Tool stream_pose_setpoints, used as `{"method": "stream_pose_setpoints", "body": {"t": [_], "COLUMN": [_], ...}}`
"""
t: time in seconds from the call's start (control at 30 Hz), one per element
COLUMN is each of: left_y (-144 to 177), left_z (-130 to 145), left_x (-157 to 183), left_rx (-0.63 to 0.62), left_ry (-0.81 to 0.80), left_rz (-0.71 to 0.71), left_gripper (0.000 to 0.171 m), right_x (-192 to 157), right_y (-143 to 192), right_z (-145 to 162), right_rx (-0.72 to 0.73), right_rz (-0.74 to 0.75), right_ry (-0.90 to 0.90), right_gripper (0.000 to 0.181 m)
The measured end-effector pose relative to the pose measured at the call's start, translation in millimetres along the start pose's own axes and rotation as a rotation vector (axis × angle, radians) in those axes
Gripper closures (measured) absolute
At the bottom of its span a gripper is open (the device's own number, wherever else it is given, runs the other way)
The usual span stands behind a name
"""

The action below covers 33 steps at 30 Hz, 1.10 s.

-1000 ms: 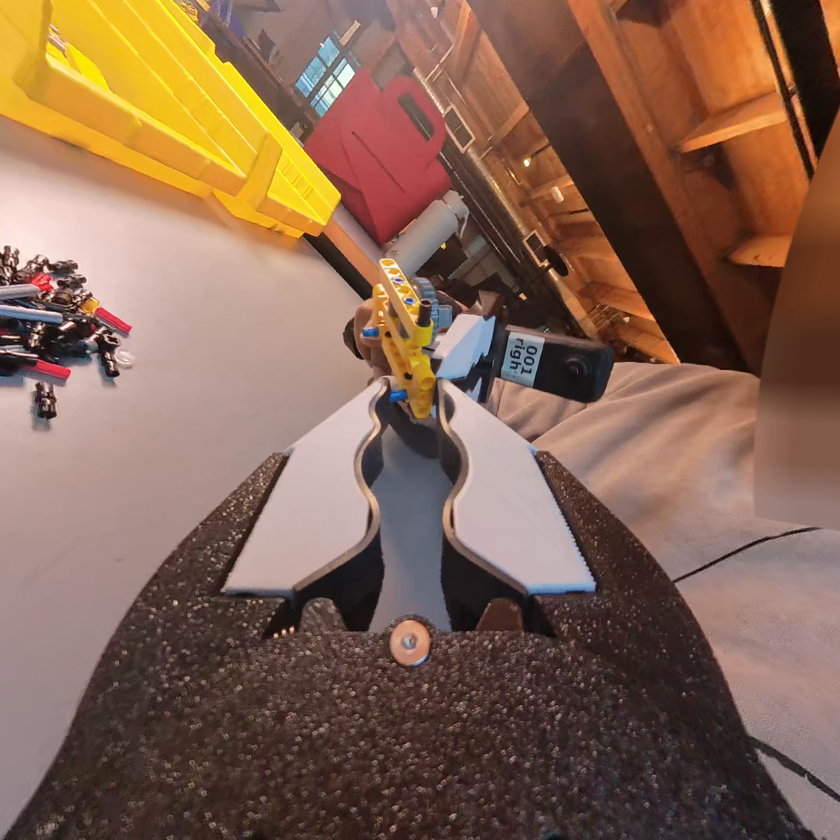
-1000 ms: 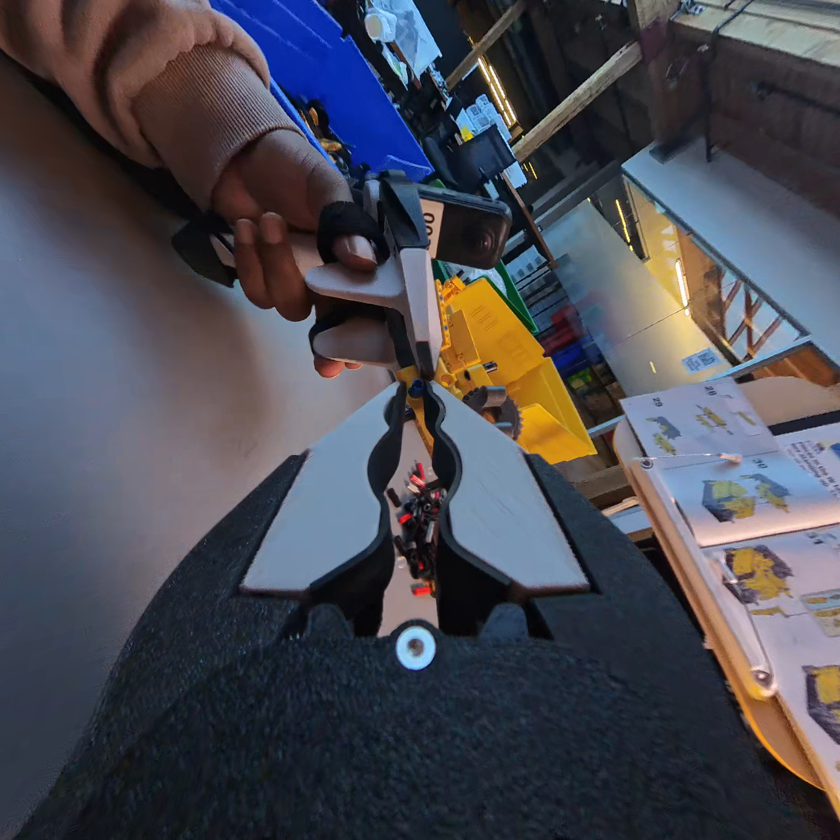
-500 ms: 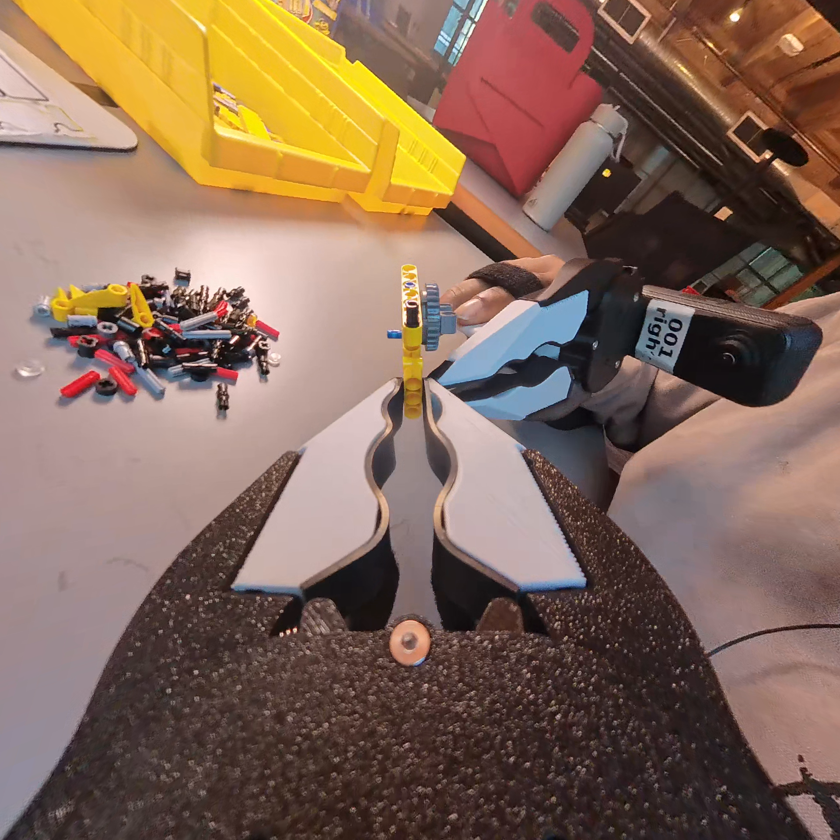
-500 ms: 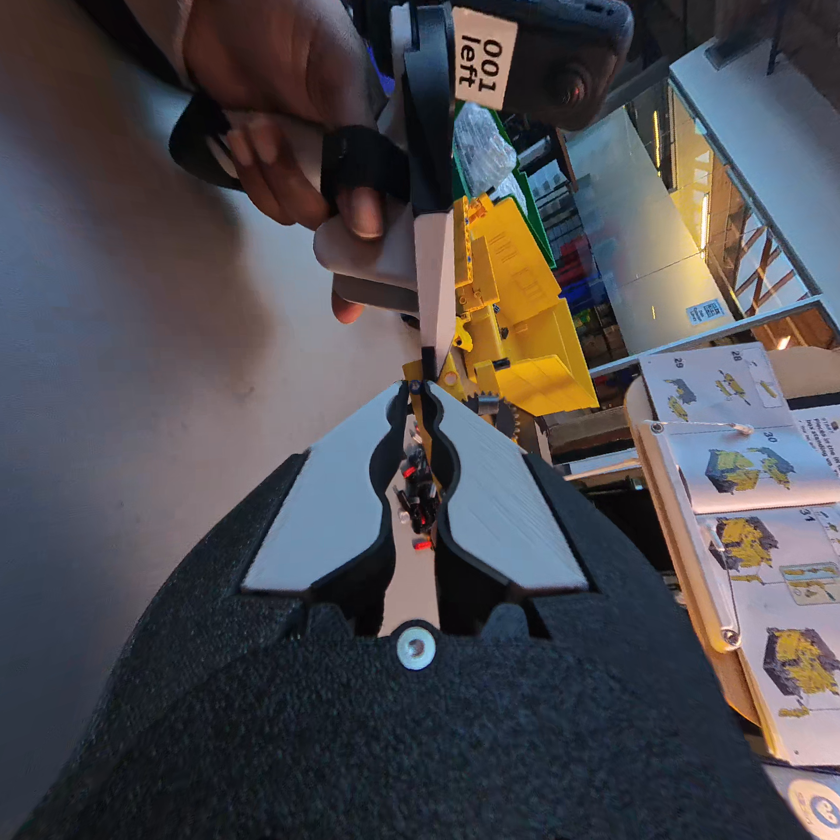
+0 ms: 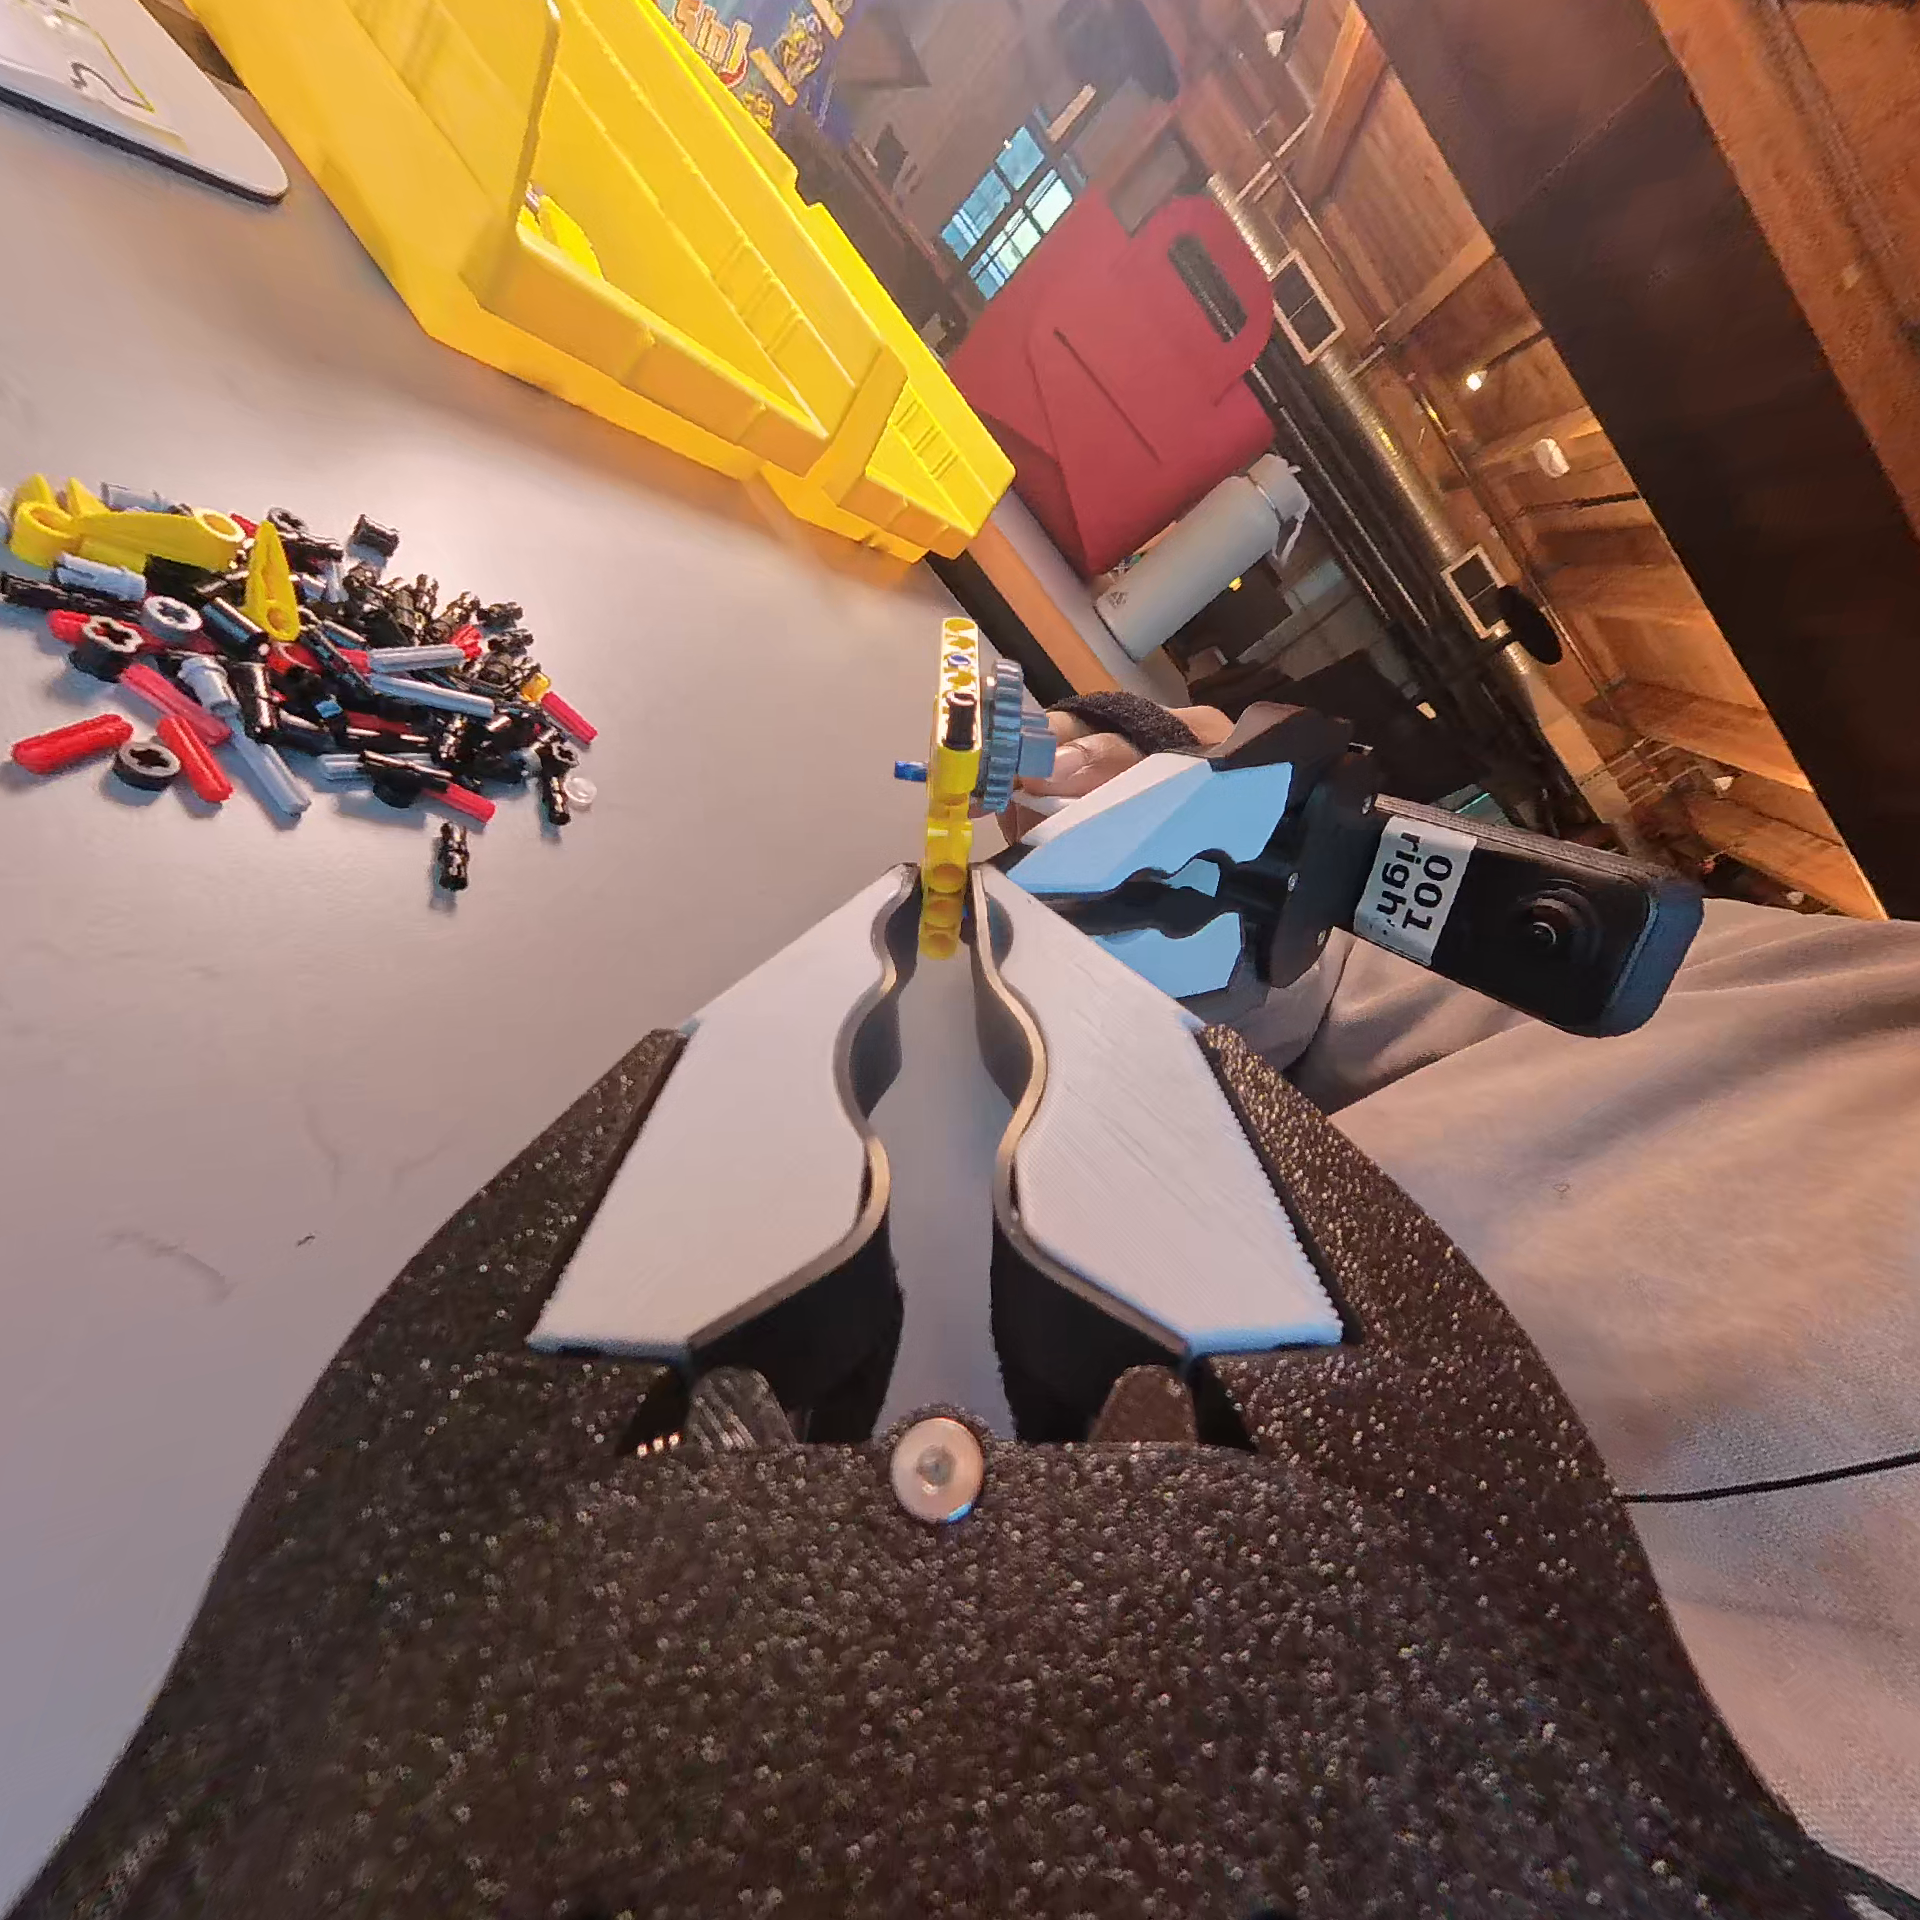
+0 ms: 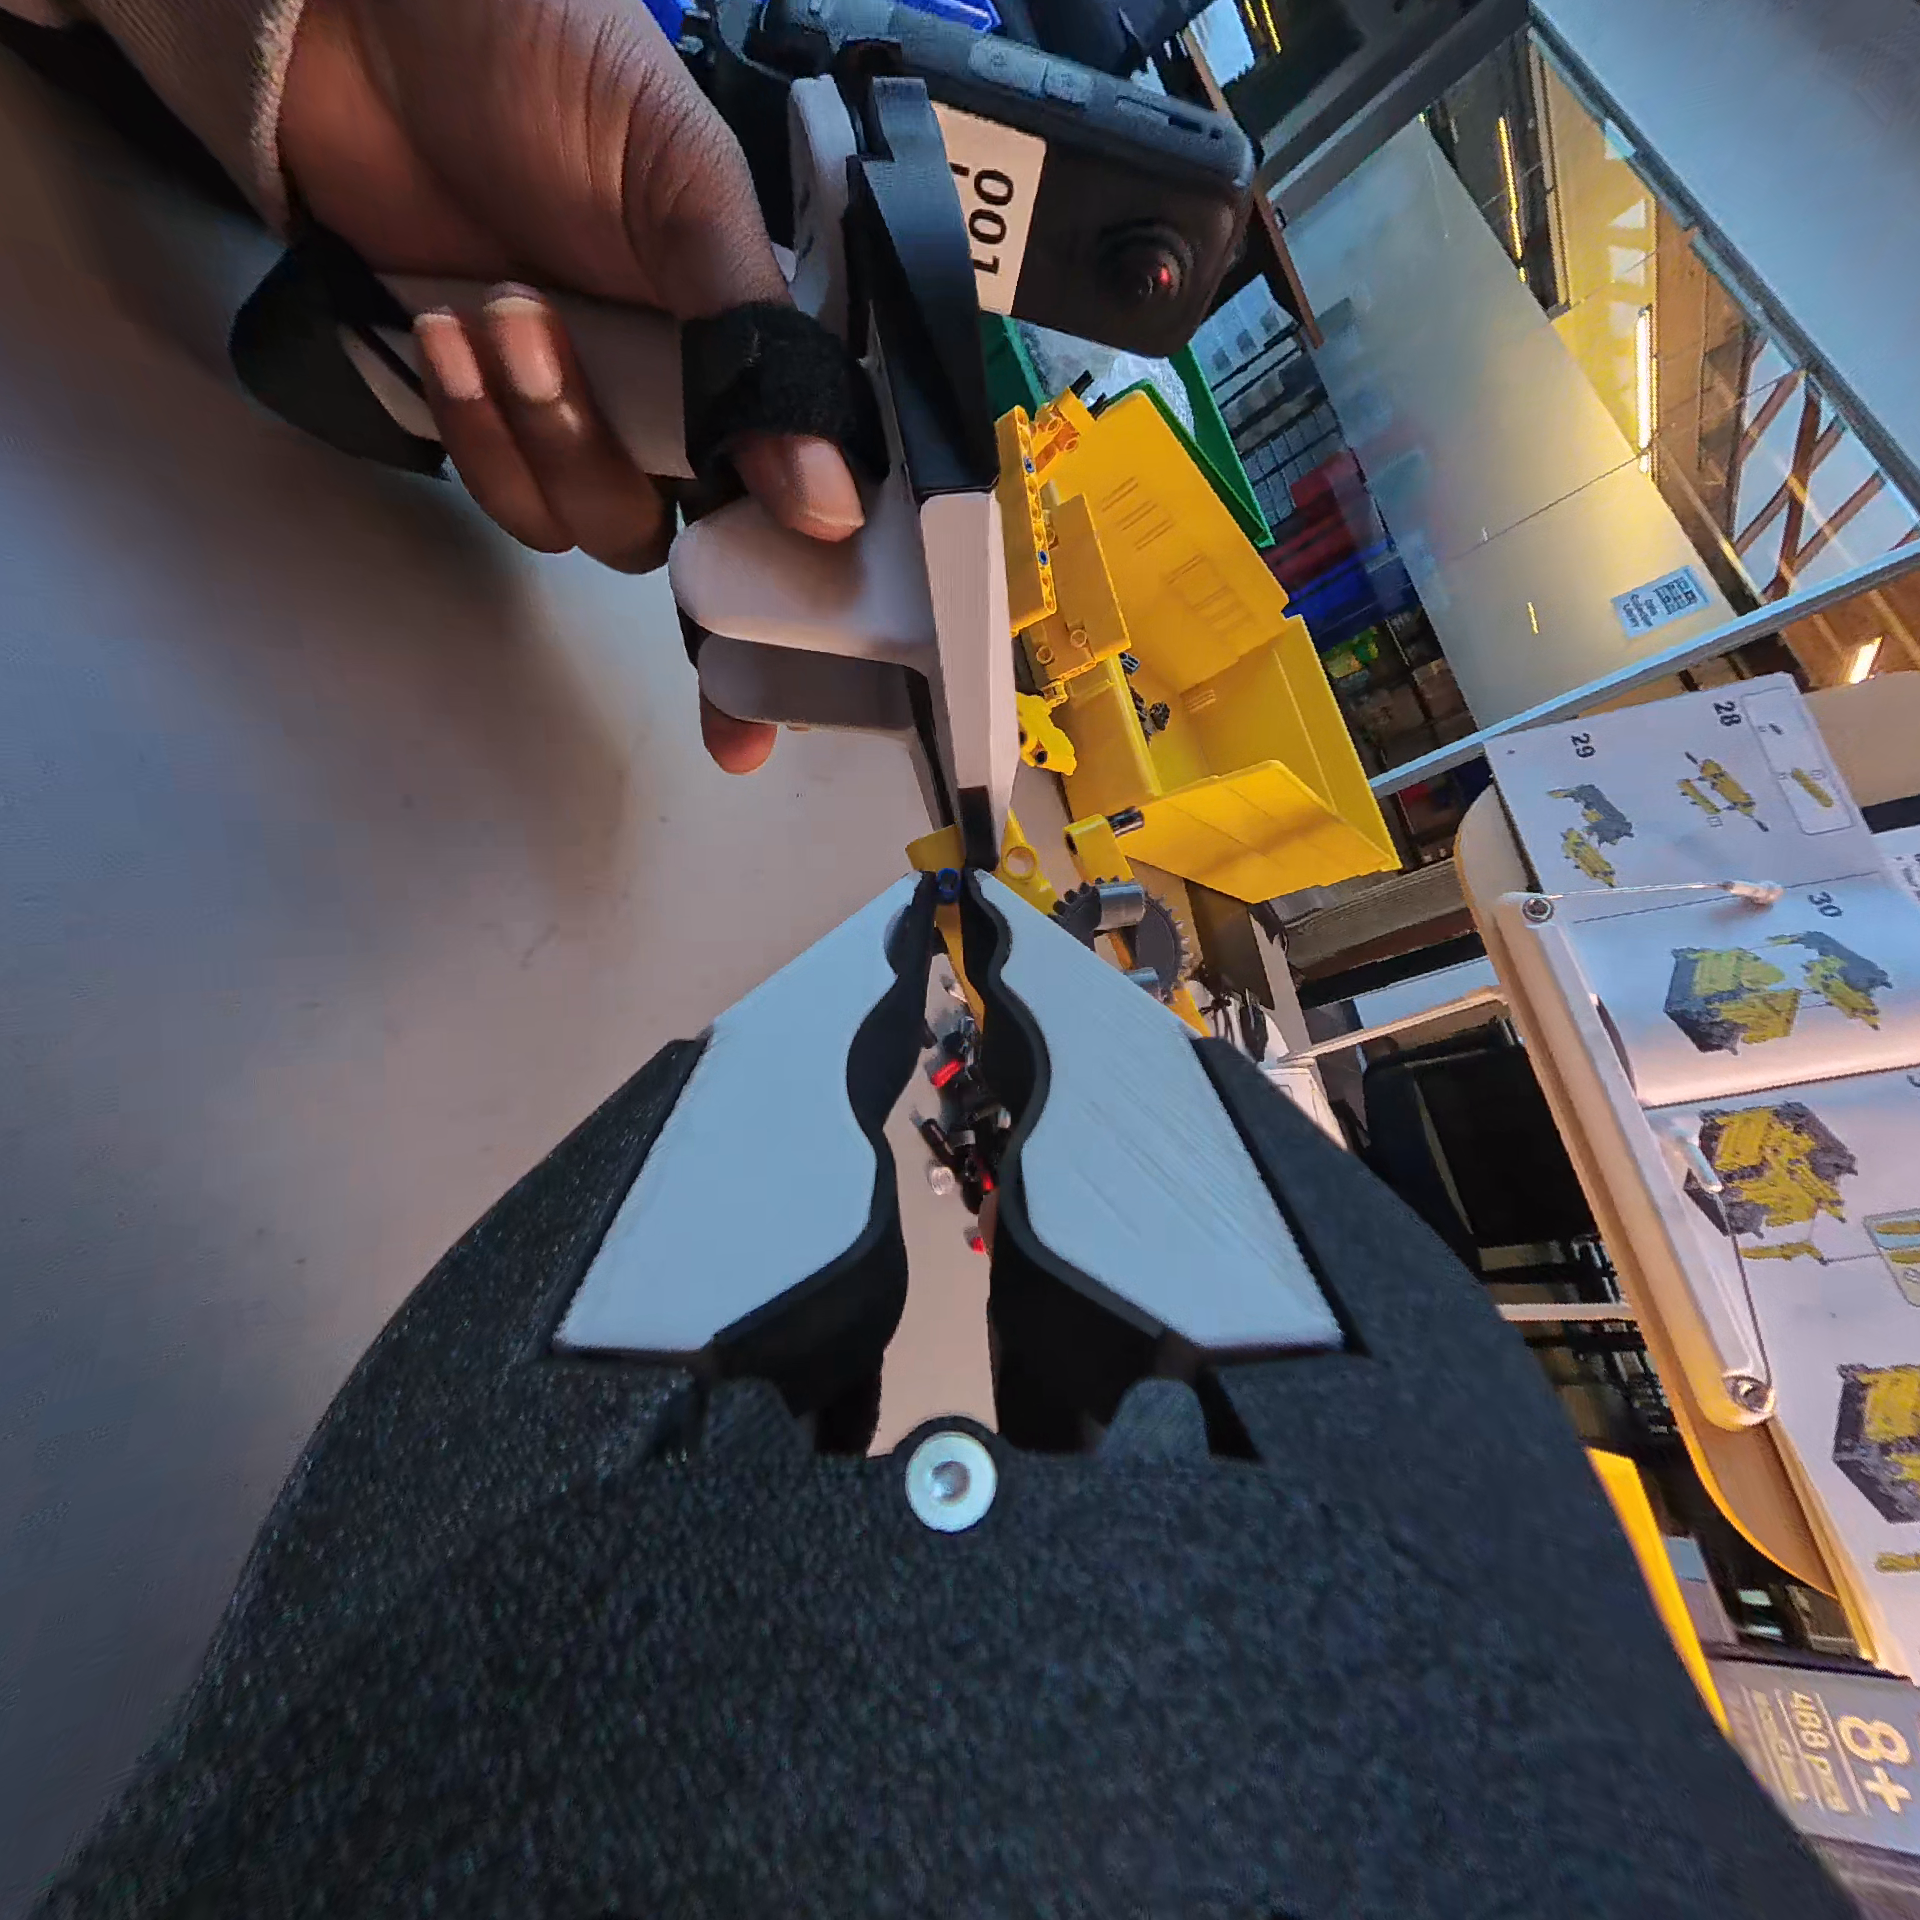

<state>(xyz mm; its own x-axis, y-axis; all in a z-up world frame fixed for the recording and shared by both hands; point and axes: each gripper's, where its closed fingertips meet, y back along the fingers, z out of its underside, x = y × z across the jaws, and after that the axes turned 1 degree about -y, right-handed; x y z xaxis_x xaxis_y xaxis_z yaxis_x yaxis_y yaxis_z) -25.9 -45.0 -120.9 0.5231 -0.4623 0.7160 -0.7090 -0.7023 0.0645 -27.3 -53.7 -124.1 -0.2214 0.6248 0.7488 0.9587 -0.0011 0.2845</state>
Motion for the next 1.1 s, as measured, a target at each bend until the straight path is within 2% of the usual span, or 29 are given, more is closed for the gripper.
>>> {"method": "stream_pose_setpoints", "body": {"t": [0.07,0.23,0.3,0.37,0.5,0.73,1.0,1.1], "left_y": [3.8,5.2,5.3,4.6,1.6,1.1,0.7,0.6], "left_z": [-5.6,-4.4,-4.3,-2.3,2.9,1.6,3.2,3.5], "left_x": [1.8,1.5,2.3,1.2,0.1,-0.7,-2.6,-1.3], "left_rx": [0.034,0.017,0.010,0.001,-0.024,-0.019,-0.013,-0.021], "left_ry": [0.009,-0.034,-0.043,-0.057,-0.063,-0.074,0.011,-0.026], "left_rz": [0.019,0.001,0.003,-0.008,-0.012,-0.034,0.000,-0.007], "left_gripper": [0.162,0.164,0.156,0.156,0.165,0.165,0.164,0.164], "right_x": [-4.5,-8.7,-5.9,-6.3,-10.1,-8.7,-10.7,-10.4], "right_y": [-0.4,-1.4,-1.6,-1.4,-1.1,-2.7,-4.9,-3.6], "right_z": [2.0,0.2,1.3,2.5,-0.6,0.3,2.5,1.0], "right_rx": [-0.004,0.006,0.001,-0.001,0.006,-0.004,-0.034,-0.025], "right_rz": [-0.016,-0.014,-0.010,-0.013,-0.020,-0.016,-0.015,-0.022], "right_ry": [0.023,0.048,0.040,0.043,0.064,0.031,0.048,0.036], "right_gripper": [0.178,0.179,0.178,0.178,0.178,0.178,0.178,0.179]}}
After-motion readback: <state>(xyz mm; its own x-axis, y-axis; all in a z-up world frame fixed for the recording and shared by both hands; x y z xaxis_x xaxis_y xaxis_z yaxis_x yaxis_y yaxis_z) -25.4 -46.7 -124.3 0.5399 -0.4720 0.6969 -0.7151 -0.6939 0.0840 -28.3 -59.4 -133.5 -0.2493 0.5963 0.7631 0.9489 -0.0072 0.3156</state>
